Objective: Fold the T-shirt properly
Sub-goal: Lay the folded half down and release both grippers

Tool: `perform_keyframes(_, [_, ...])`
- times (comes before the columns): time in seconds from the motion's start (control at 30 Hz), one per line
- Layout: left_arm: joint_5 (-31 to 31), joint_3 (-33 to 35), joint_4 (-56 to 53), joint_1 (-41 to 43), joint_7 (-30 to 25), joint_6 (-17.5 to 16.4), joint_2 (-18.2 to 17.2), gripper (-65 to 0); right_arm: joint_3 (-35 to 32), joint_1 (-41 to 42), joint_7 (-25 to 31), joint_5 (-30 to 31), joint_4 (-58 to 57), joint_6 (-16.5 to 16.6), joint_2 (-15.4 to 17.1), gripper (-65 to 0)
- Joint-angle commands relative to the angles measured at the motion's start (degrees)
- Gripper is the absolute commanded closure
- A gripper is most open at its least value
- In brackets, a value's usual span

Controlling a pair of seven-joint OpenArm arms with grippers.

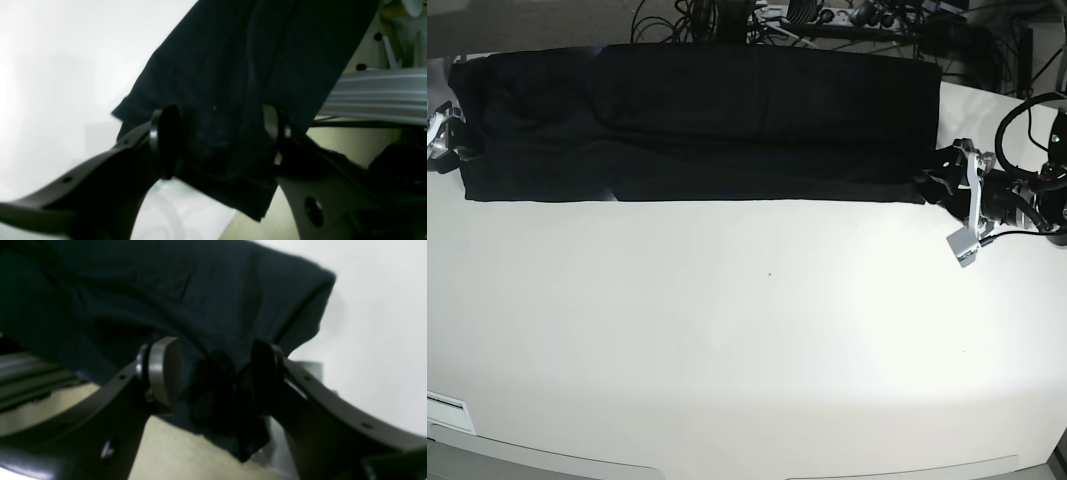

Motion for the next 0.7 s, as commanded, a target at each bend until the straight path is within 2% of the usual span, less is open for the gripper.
perform_keyframes(0.0, [-1.2, -0.7, 0.7, -1.1, 0.2, 0.2, -1.5, -34.3, 0.9, 0.8, 2.0, 2.5, 0.7, -0.7, 1.6, -35.8])
perform_keyframes(0.07, [-1.2, -0.7, 0.7, -1.1, 0.2, 0.3, -1.7, -34.3, 0.9, 1.1, 4.7, 7.5, 0.7, -1.7, 0.9, -35.7])
perform_keyframes(0.13, [-1.2, -0.7, 0.7, -1.1, 0.2, 0.3, -1.7, -34.3, 0.9, 1.3, 5.7, 9.4, 0.7, 0.3, -1.4, -32.2])
perform_keyframes(0.27, [-1.2, -0.7, 0.7, -1.1, 1.2, 0.3, -1.7, -34.3, 0.9, 1.5, 5.6, 9.4, 0.6, 5.1, -8.7, -19.3])
perform_keyframes(0.33, [-1.2, -0.7, 0.7, -1.1, 1.1, 0.3, -1.7, -34.2, 0.9, 1.5, 5.7, 8.6, 0.6, 6.3, -12.3, -8.4])
perform_keyframes(0.37, [-1.2, -0.7, 0.7, -1.1, 1.1, 0.3, -1.7, -34.1, 0.9, 1.5, 5.7, 7.5, 0.6, 6.3, -13.7, -1.0])
perform_keyframes(0.4, [-1.2, -0.7, 0.7, -1.1, 1.1, 0.3, -1.7, -33.5, 0.9, 1.5, 6.1, 6.0, 0.6, 6.3, -15.0, 0.0])
perform_keyframes(0.5, [-1.2, -0.7, 0.7, -1.1, 0.8, 1.0, -1.7, -32.9, 0.9, 1.3, 10.4, -0.1, 0.6, 6.3, -18.6, 0.0])
perform_keyframes(0.57, [-1.2, -0.7, 0.7, -1.1, 0.2, 2.7, -1.7, -32.9, 0.8, 1.2, 14.3, -6.5, 0.5, 6.3, -20.7, 0.0])
perform_keyframes(0.67, [-1.2, -0.8, 0.7, -1.2, 0.2, 3.0, -1.7, -32.9, 0.8, 1.2, 19.1, -15.4, 0.1, 6.3, -23.6, 0.0])
